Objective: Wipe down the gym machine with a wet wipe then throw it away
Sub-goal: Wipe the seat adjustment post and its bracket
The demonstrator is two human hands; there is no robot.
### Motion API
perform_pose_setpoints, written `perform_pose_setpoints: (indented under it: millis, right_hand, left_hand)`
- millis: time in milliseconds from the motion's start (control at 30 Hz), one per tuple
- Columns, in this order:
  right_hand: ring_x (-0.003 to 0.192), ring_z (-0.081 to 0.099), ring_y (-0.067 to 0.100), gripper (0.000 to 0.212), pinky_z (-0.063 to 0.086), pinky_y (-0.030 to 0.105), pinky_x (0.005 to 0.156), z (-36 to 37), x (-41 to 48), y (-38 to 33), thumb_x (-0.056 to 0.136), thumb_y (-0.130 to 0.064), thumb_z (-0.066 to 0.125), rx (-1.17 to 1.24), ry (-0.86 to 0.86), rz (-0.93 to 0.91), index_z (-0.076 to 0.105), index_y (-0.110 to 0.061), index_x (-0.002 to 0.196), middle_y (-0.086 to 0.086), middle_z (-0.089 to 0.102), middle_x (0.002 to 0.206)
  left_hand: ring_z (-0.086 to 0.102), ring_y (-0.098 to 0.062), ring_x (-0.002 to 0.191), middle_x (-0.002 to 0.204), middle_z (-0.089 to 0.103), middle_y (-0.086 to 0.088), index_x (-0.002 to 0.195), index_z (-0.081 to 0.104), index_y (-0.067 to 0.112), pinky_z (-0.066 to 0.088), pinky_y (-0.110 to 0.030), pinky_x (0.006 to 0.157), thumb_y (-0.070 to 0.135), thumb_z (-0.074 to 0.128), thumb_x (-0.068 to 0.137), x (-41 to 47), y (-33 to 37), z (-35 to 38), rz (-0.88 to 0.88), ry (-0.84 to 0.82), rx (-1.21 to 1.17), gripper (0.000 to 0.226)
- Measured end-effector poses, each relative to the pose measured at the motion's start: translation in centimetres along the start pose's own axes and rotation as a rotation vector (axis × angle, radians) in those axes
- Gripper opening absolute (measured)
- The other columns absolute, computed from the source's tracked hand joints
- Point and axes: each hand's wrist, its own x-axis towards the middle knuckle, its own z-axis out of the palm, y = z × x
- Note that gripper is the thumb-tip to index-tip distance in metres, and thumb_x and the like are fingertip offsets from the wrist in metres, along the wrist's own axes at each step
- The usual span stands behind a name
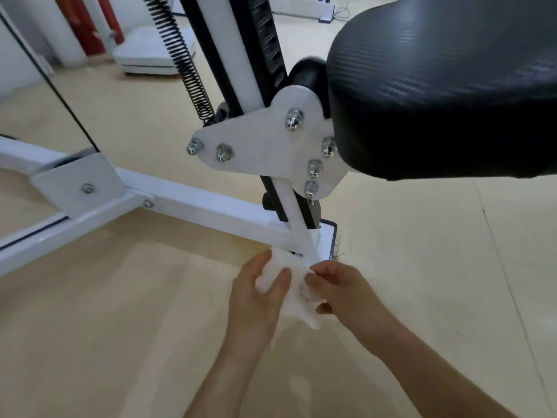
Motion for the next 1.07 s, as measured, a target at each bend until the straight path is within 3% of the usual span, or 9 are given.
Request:
perform_pose_setpoints:
  millis: [133,200,300,434,567,667,801,901,1067]
  right_hand:
    - [0.064,0.06,0.012,0.007,0.049,0.02,0.06,1.8,-1.2,-4.4,0.089,-0.005,0.065,0.174,0.08,-0.126,0.067,-0.011,0.09,0.002,0.065,0.074]
    - [0.065,0.062,0.013,0.007,0.05,0.018,0.06,2.0,-1.4,-5.9,0.088,0.0,0.064,0.324,0.158,-0.184,0.064,-0.006,0.09,0.006,0.062,0.077]
    - [0.068,0.066,0.015,0.011,0.055,0.024,0.071,2.3,-1.5,-7.6,0.087,0.005,0.064,0.497,0.25,-0.242,0.063,-0.005,0.085,0.01,0.059,0.081]
    - [0.079,0.062,0.02,0.016,0.057,0.027,0.076,3.2,-0.8,-9.1,0.084,0.008,0.064,0.679,0.32,-0.149,0.065,-0.008,0.082,0.011,0.063,0.083]
    - [0.082,0.066,0.021,0.015,0.058,0.026,0.081,3.8,0.1,-10.0,0.087,0.01,0.059,1.009,0.327,-0.018,0.065,-0.003,0.09,0.016,0.068,0.096]
    - [0.078,0.067,0.018,0.013,0.059,0.024,0.075,4.0,0.0,-9.9,0.089,0.009,0.057,1.134,0.284,0.004,0.065,0.0,0.093,0.016,0.069,0.102]
    - [0.092,0.067,0.012,0.022,0.056,0.03,0.082,3.6,-0.5,-9.4,0.09,-0.002,0.055,0.831,0.171,-0.103,0.073,-0.01,0.098,0.007,0.071,0.093]
    - [0.081,0.063,0.003,0.025,0.053,0.029,0.086,3.3,-1.2,-9.5,0.092,-0.001,0.051,0.623,0.173,-0.206,0.073,-0.01,0.099,-0.004,0.068,0.082]
    - [0.109,0.063,0.005,0.048,0.051,0.031,0.094,3.9,-1.2,-9.3,0.092,0.004,0.047,0.441,0.142,-0.367,0.065,-0.029,0.121,-0.004,0.064,0.124]
  left_hand:
    - [0.06,0.005,0.097,0.111,0.063,0.015,0.121,0.057,0.037,0.047,-0.014,0.08,0.022,0.073,0.084,0.4,2.2,-1.4,0.073,0.045,0.078,0.043]
    - [0.063,0.002,0.079,0.092,0.065,0.015,0.103,0.057,0.047,0.051,-0.016,0.068,0.014,0.073,0.083,1.1,3.9,-1.9,0.12,0.114,-0.017,0.042]
    - [0.062,-0.009,0.074,0.086,0.064,0.01,0.09,0.058,0.039,0.049,-0.019,0.062,0.006,0.07,0.082,2.8,6.7,-2.1,0.265,0.197,-0.07,0.035]
    - [0.054,-0.001,0.075,0.077,0.059,0.019,0.074,0.053,0.033,0.044,-0.02,0.071,0.006,0.067,0.077,6.2,9.8,-1.7,0.351,0.294,0.014,0.03]
    - [0.046,-0.003,0.067,0.078,0.054,0.009,0.069,0.047,0.03,0.035,-0.015,0.062,0.019,0.069,0.077,8.8,10.6,-0.7,0.37,0.341,0.231,0.026]
    - [0.047,-0.003,0.06,0.067,0.051,0.011,0.073,0.052,0.02,0.039,-0.017,0.06,0.019,0.065,0.082,9.2,10.5,0.6,0.366,0.346,0.178,0.016]
    - [0.058,0.001,0.066,0.07,0.063,0.013,0.081,0.061,0.022,0.046,-0.013,0.067,0.023,0.064,0.087,8.4,10.3,2.0,0.425,0.31,0.11,0.007]
    - [0.062,0.003,0.073,0.078,0.068,0.013,0.085,0.07,0.026,0.045,-0.008,0.069,0.022,0.069,0.085,7.5,10.1,2.3,0.472,0.213,0.149,0.004]
    - [0.067,-0.001,0.083,0.088,0.071,0.012,0.092,0.076,0.024,0.051,-0.019,0.079,0.017,0.068,0.087,7.9,10.6,1.3,0.591,0.212,0.104,0.012]
